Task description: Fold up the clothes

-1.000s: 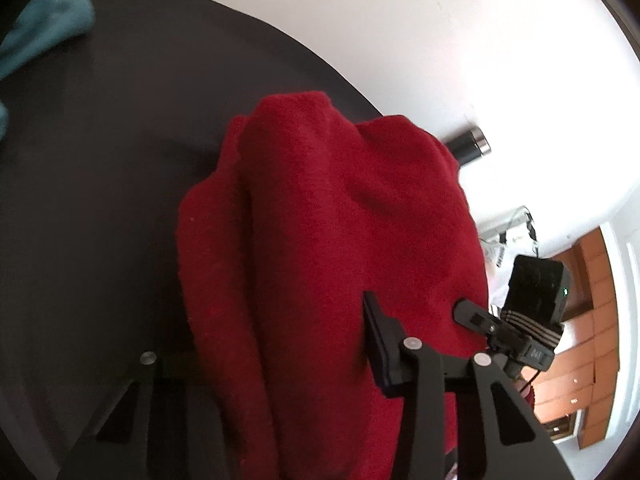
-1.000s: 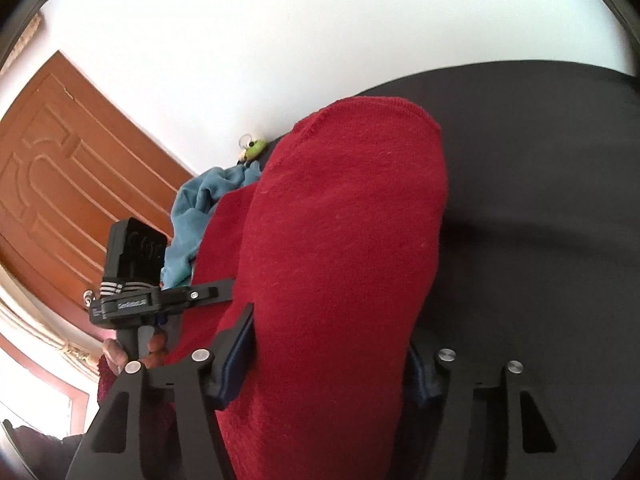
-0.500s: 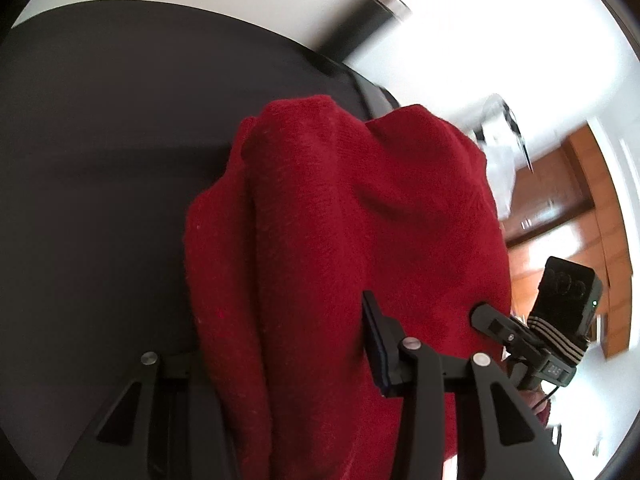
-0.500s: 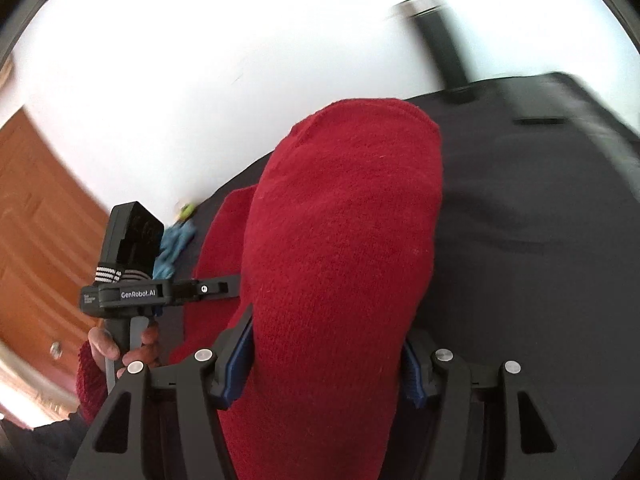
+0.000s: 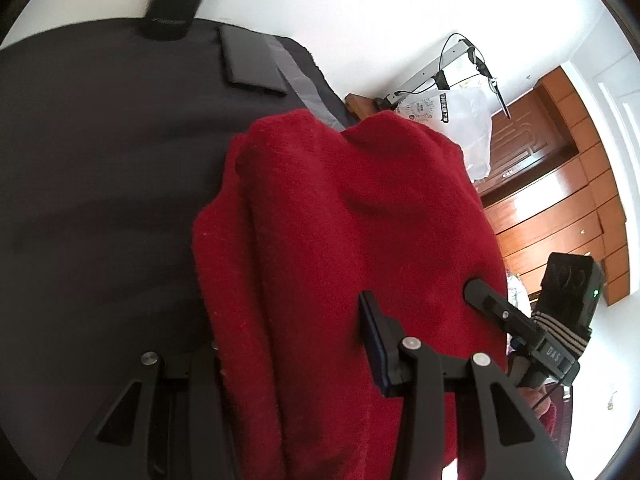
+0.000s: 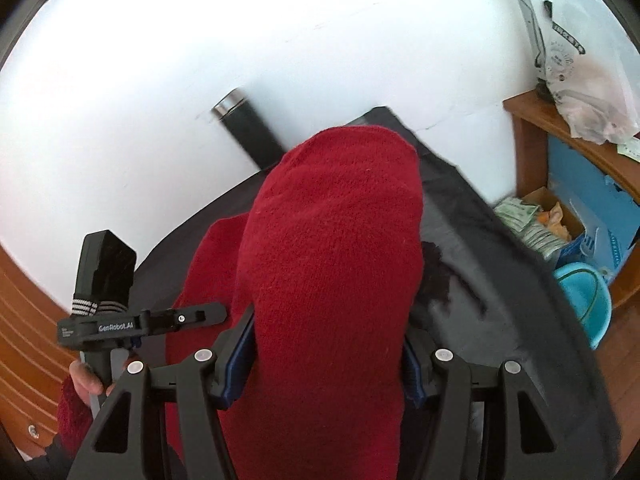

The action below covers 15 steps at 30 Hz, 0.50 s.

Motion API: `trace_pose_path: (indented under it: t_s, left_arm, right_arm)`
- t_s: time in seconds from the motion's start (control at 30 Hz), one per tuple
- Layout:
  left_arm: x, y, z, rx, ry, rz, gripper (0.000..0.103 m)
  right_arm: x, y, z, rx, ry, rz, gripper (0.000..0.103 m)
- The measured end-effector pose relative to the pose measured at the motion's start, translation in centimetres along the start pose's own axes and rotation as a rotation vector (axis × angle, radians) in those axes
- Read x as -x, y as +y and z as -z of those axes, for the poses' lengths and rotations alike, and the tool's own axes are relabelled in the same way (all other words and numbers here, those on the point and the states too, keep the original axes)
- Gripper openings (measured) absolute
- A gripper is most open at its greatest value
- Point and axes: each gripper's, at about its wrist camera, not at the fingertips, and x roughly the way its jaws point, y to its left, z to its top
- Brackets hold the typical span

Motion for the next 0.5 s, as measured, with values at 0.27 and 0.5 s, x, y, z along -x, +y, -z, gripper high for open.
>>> trace_pose_path:
  t_s: [0.27,0.5]
  left_arm:
    - [0.6,3.3,1.6,0.025,0.011,0.009,0.049]
    - [3.4,1.8,2.9,-0.012,-0.032,-0.055,0.062]
  right_arm:
    - [-0.1,-3.5,0.2,0.036,0.022,0.024,0.068]
    - [3.0,1.9,1.7,0.214,-0.081,0.286,0.077]
